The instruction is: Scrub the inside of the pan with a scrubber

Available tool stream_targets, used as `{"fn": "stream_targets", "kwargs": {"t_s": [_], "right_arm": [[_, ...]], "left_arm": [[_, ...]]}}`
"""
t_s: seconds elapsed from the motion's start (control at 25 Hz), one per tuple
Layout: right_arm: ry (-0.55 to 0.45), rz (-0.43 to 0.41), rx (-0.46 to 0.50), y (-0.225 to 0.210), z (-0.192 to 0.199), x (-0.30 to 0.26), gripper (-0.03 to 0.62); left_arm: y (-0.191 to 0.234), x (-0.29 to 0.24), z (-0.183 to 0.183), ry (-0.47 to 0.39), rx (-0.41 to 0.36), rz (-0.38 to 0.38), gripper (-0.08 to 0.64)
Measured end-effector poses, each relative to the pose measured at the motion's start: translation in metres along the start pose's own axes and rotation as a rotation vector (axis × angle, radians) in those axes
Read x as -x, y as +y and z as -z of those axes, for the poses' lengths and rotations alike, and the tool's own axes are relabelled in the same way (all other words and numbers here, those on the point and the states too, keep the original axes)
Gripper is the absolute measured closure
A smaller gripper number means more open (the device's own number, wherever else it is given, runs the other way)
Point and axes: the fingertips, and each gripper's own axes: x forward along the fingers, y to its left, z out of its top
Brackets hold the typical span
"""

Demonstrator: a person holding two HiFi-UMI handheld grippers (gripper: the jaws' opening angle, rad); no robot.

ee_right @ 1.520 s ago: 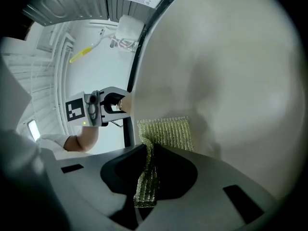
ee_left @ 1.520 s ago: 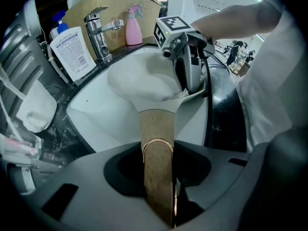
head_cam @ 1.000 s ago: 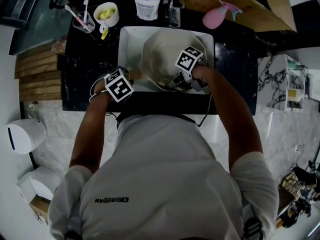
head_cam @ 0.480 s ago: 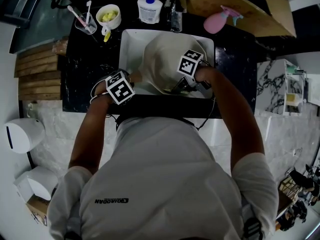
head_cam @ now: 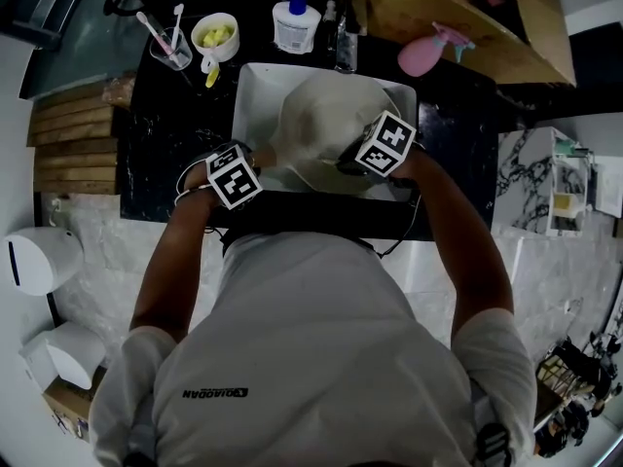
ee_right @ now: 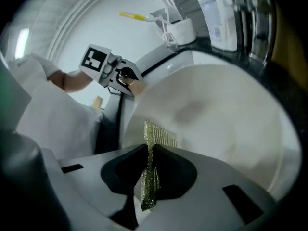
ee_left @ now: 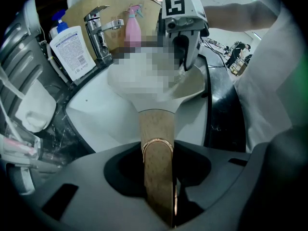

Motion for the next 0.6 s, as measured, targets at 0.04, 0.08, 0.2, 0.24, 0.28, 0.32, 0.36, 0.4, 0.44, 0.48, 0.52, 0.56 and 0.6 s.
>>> {"fn": "stream_targets", "kwargs": {"t_s": [0.04,0.08,0.2,0.24,0.28,0.32,0.36,0.4,0.44,0.48,0.52,0.56,0.6], "right_arm": [[0.002,0.113,0.055,-0.015,-0.002,0.006,0.522],[0.006,0.224,0.111,-0.03,-0.004,0.012,0.522],[0.025,0.472,0.31,-0.056,-0.019,0.029,0.522],[0.045,0.545,0.389,-0.063,-0.024,0.033,0.522],[0.081,0.623,0.483,-0.07,-0.027,0.034,0.522],[0.131,0.703,0.592,-0.079,-0.029,0.034,0.522],[0.191,0.778,0.711,-0.086,-0.031,0.033,0.522],[0.254,0.843,0.827,-0.093,-0.033,0.032,0.522],[0.313,0.895,0.936,-0.097,-0.036,0.03,0.522],[0.365,0.935,1.034,-0.1,-0.039,0.029,0.522],[0.407,0.965,1.12,-0.101,-0.042,0.028,0.522],[0.441,0.986,1.194,-0.102,-0.046,0.026,0.522],[0.47,0.999,1.259,-0.102,-0.05,0.024,0.522]], "left_arm": [[0.0,0.0,0.0,0.001,0.0,0.0,0.416],[0.0,0.0,0.001,0.001,0.0,0.001,0.416],[0.0,0.001,0.001,0.002,0.001,0.001,0.416],[0.0,0.001,0.001,0.003,0.001,0.002,0.416],[0.0,0.001,0.001,0.003,0.001,0.002,0.416],[0.0,0.001,0.001,0.004,0.002,0.002,0.416],[0.0,0.001,0.001,0.004,0.003,0.003,0.416],[0.0,0.001,0.001,0.005,0.004,0.003,0.416],[-0.001,0.001,0.001,0.006,0.004,0.004,0.416],[-0.001,0.001,0.001,0.006,0.004,0.004,0.416],[-0.001,0.001,0.001,0.006,0.004,0.004,0.416],[0.0,0.001,0.0,0.005,0.004,0.003,0.416],[0.0,0.001,0.0,0.005,0.004,0.003,0.416]]}}
